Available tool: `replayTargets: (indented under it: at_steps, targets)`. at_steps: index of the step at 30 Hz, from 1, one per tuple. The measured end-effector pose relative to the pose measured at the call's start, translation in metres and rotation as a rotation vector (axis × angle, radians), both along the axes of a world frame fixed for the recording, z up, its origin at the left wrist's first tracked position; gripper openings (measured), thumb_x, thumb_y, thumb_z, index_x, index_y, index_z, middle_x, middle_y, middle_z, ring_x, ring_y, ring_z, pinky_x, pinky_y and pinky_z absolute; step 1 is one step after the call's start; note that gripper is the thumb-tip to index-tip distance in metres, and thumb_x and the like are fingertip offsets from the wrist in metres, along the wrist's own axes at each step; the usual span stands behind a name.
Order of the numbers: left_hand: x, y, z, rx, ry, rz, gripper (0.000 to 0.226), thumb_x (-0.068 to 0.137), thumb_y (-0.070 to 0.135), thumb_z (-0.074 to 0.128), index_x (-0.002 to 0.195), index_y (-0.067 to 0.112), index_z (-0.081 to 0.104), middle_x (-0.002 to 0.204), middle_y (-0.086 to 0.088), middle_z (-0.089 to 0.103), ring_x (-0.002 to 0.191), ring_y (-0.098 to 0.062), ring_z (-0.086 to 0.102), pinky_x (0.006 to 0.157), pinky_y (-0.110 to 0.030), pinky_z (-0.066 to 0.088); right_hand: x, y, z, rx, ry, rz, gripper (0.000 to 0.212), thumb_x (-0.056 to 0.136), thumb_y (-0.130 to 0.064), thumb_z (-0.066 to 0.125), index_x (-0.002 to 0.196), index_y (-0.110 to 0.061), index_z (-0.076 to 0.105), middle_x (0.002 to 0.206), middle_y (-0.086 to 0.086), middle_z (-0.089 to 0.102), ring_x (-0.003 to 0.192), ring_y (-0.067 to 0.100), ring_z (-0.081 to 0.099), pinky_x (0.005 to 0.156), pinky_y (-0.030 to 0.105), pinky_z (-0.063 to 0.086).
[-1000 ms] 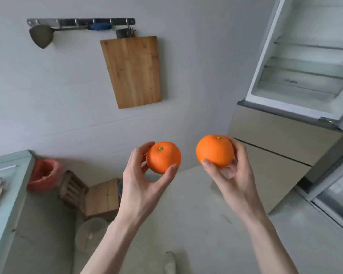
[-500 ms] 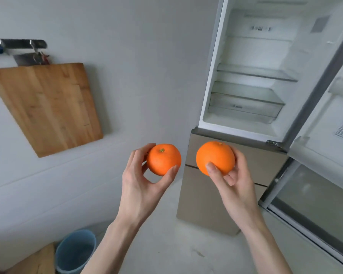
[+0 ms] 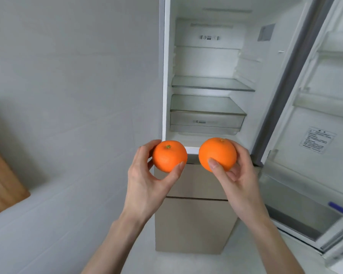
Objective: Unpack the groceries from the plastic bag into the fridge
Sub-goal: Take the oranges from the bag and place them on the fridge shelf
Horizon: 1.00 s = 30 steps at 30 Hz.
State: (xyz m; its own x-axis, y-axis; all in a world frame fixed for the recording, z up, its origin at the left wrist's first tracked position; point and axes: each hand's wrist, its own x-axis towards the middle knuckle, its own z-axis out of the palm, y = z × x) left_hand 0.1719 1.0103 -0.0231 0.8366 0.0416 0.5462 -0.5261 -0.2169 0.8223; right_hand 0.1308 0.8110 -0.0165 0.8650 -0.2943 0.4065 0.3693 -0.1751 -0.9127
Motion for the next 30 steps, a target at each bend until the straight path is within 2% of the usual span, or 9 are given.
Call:
replayTargets:
  at_steps: [5,10,13,17,21,24,27,30]
  targets:
    - [0.062,-0.049,0.001,0.003,-0.003,-0.032,0.06,0.077,0.033,0.09,0.129,0.03,0.059,0.124,0.019,0.063,0.12,-0.007,0.061,0.097,-0.025,0.054,0.051,-0.046,-0.004,-0.035,-0.012,-0.056,0.067,0.077,-0.046,0.078,0.138,-0.039,0.051,0.135,-0.012,0.061,0.114,0.006,0.068,0.095,0.03,0.055]
    - [0.129,-0.102,0.01,-0.021,0.019,-0.032,0.06,0.077,0.034,0.09,0.128,0.033,0.059,0.123,0.019,0.064,0.117,-0.004,0.062,0.096,-0.026,0.056,0.111,-0.096,0.003,-0.084,-0.012,-0.085,0.069,0.073,-0.053,0.078,0.135,-0.045,0.05,0.133,-0.023,0.057,0.111,0.0,0.066,0.083,0.017,0.056]
    - [0.169,-0.131,0.021,-0.019,-0.01,-0.016,0.059,0.077,0.034,0.091,0.127,0.031,0.06,0.122,0.016,0.066,0.117,-0.008,0.064,0.097,-0.027,0.056,0.151,-0.125,0.011,-0.09,-0.024,-0.081,0.063,0.075,-0.049,0.079,0.131,-0.048,0.05,0.126,-0.031,0.057,0.112,0.001,0.065,0.085,0.016,0.054]
    - [0.219,-0.164,0.032,-0.003,-0.04,0.026,0.058,0.076,0.036,0.09,0.125,0.033,0.06,0.12,0.017,0.066,0.115,-0.007,0.065,0.094,-0.022,0.055,0.208,-0.157,0.021,-0.091,-0.039,-0.084,0.066,0.074,-0.053,0.079,0.133,-0.05,0.049,0.129,-0.031,0.056,0.113,0.0,0.064,0.091,0.023,0.052]
    - [0.26,-0.185,0.043,0.028,-0.067,0.057,0.058,0.075,0.037,0.091,0.124,0.033,0.06,0.12,0.018,0.066,0.115,-0.006,0.063,0.093,-0.019,0.053,0.263,-0.175,0.032,-0.083,-0.067,-0.082,0.067,0.072,-0.059,0.078,0.131,-0.053,0.047,0.126,-0.033,0.053,0.11,-0.008,0.06,0.085,0.02,0.05]
    - [0.289,-0.193,0.057,0.038,-0.071,0.093,0.056,0.075,0.036,0.091,0.123,0.034,0.061,0.117,0.019,0.066,0.112,-0.002,0.063,0.089,-0.012,0.049,0.295,-0.181,0.045,-0.104,-0.084,-0.069,0.067,0.07,-0.062,0.077,0.13,-0.052,0.047,0.125,-0.03,0.054,0.109,-0.008,0.06,0.085,0.018,0.05]
    - [0.321,-0.199,0.072,0.037,-0.079,0.114,0.055,0.076,0.036,0.091,0.123,0.032,0.062,0.117,0.018,0.067,0.108,0.0,0.064,0.086,-0.013,0.051,0.328,-0.185,0.06,-0.136,-0.101,-0.072,0.065,0.074,-0.057,0.079,0.131,-0.048,0.049,0.127,-0.026,0.056,0.106,-0.011,0.057,0.081,0.006,0.047]
    - [0.354,-0.201,0.081,0.022,-0.07,0.128,0.056,0.075,0.037,0.091,0.124,0.028,0.063,0.115,0.018,0.068,0.107,0.003,0.063,0.087,-0.007,0.047,0.363,-0.186,0.069,-0.156,-0.128,-0.072,0.06,0.079,-0.048,0.083,0.13,-0.045,0.051,0.127,-0.024,0.059,0.109,-0.005,0.058,0.089,0.014,0.046]
